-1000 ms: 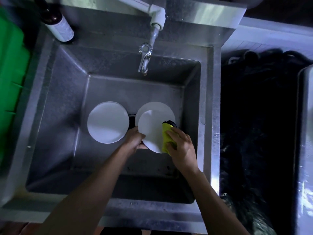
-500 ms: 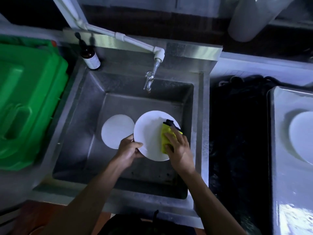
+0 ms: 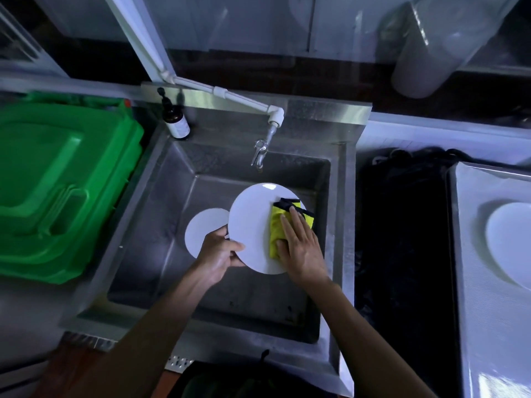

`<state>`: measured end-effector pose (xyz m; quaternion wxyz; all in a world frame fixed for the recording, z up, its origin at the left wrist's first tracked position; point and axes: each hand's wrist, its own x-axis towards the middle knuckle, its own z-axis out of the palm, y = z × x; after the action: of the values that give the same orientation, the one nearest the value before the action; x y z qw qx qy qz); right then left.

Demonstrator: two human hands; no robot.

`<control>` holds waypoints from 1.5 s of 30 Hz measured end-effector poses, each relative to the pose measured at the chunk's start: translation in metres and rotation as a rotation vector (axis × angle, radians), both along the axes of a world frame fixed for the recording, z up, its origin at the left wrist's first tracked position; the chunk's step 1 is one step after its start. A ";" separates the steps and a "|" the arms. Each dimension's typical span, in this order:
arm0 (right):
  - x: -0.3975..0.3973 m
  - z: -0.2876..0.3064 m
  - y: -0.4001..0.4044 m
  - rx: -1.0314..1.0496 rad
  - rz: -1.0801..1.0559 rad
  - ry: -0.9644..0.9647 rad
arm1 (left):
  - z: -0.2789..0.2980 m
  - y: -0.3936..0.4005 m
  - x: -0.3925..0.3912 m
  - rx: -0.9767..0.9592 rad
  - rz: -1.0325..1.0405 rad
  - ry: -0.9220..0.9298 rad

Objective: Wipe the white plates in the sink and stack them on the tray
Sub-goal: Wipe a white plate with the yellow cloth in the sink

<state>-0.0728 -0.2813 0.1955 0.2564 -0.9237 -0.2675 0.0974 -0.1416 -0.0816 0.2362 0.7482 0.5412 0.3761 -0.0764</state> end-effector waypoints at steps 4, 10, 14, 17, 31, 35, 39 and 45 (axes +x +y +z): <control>0.012 0.010 0.013 0.022 -0.063 0.011 | 0.003 0.006 0.003 0.015 -0.043 -0.004; 0.031 0.025 0.039 0.038 -0.080 -0.066 | 0.002 0.025 0.008 0.010 -0.141 -0.027; 0.035 0.033 0.063 0.063 -0.013 -0.109 | 0.007 0.041 0.010 0.007 -0.191 -0.041; 0.031 0.036 0.079 0.096 0.063 -0.144 | 0.008 0.053 0.009 0.011 -0.216 -0.033; 0.005 0.048 0.110 0.078 0.429 -0.271 | 0.016 0.084 -0.006 -0.060 -0.263 -0.075; 0.011 0.052 0.118 0.066 0.467 -0.330 | 0.022 0.089 -0.007 -0.069 -0.259 -0.087; 0.019 0.056 0.124 0.094 0.392 -0.334 | 0.024 0.089 -0.010 -0.059 -0.223 -0.097; 0.032 0.060 0.122 0.091 0.151 -0.279 | 0.027 0.080 -0.014 -0.075 -0.131 -0.112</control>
<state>-0.0409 -0.1595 0.2560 0.2502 -0.8929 -0.3734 -0.0249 -0.1554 -0.0015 0.2627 0.7812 0.5397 0.2944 -0.1086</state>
